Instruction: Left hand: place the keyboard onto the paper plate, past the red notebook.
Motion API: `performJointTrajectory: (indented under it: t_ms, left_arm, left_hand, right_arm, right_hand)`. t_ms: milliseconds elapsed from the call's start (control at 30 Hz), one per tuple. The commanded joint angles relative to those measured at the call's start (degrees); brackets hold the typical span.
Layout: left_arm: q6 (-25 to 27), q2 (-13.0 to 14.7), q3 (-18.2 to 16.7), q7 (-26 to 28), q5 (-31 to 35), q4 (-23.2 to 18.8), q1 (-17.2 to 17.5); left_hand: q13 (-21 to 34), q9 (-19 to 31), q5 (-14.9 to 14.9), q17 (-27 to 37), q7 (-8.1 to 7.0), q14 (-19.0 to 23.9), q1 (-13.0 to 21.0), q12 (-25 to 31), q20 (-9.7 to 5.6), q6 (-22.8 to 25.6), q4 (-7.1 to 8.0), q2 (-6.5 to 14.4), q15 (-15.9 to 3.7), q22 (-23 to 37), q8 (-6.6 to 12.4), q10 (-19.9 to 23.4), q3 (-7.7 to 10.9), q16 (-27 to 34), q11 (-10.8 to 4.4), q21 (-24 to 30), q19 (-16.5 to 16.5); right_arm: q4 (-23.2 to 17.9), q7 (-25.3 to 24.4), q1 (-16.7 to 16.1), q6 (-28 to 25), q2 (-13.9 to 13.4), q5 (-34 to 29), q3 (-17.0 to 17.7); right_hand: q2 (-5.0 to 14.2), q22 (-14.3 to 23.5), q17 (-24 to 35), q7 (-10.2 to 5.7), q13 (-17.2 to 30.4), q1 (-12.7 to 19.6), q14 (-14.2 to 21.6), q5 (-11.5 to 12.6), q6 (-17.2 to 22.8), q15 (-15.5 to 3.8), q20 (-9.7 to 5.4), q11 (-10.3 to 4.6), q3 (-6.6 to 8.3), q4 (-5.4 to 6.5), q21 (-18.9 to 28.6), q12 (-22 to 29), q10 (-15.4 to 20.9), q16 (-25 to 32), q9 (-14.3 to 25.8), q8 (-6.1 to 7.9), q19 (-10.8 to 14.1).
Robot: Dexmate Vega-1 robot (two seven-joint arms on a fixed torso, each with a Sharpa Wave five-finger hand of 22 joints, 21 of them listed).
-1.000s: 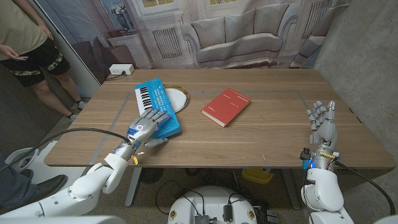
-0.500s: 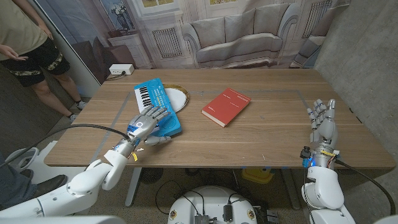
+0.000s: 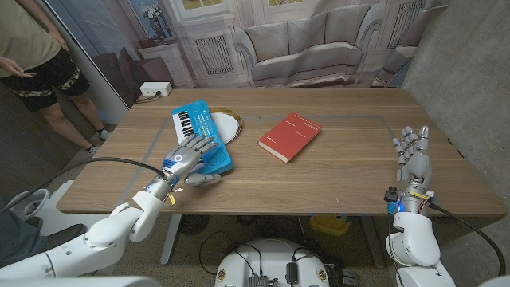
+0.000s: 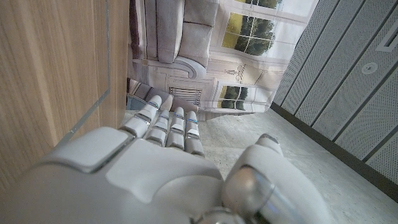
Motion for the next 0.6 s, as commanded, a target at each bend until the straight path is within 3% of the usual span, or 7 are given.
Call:
performJointTrajectory:
  t_ms: [33,600]
  left_arm:
    - [-1.4,-0.1,-0.9,0.2,-0.6,-0.1,-0.7]
    - [-5.9,-2.8,-2.7,4.4,-3.2,2.6,-4.1]
  left_hand:
    - [0.2,0.2,0.5,0.2,-0.10,-0.2,-0.7,0.3,-0.02,-0.1,0.20,0.0,-4.81,0.1,0.32,-0.3,-0.58,0.5,-0.20,0.2,-0.4]
    - [0.1,0.2,1.7,0.2,-0.11,1.6,-3.0,1.1,-0.07,1.1,1.33,1.0,-4.97,0.1,0.93,1.8,-1.45,1.3,-0.04,0.7,0.2]
  right_arm:
    - [-0.1,0.0,0.5,-0.1,-0.2,-0.5,0.2]
    - [-0.5,-1.0,2.3,-2.0,-0.5,-1.2,0.2]
  right_hand:
    - [0.29,0.1,0.2,-0.35,0.2,0.2,0.2,0.0,0.3,0.30,0.11,-0.02,-0.30,0.02,-0.2,-0.1,0.0,0.0,0.3,0.09,0.0]
    - [0.32,0.1,0.2,-0.35,0.2,0.2,0.2,0.0,0.2,0.26,0.13,0.08,-0.38,-0.04,-0.2,-0.1,0.0,0.0,0.3,0.07,-0.1]
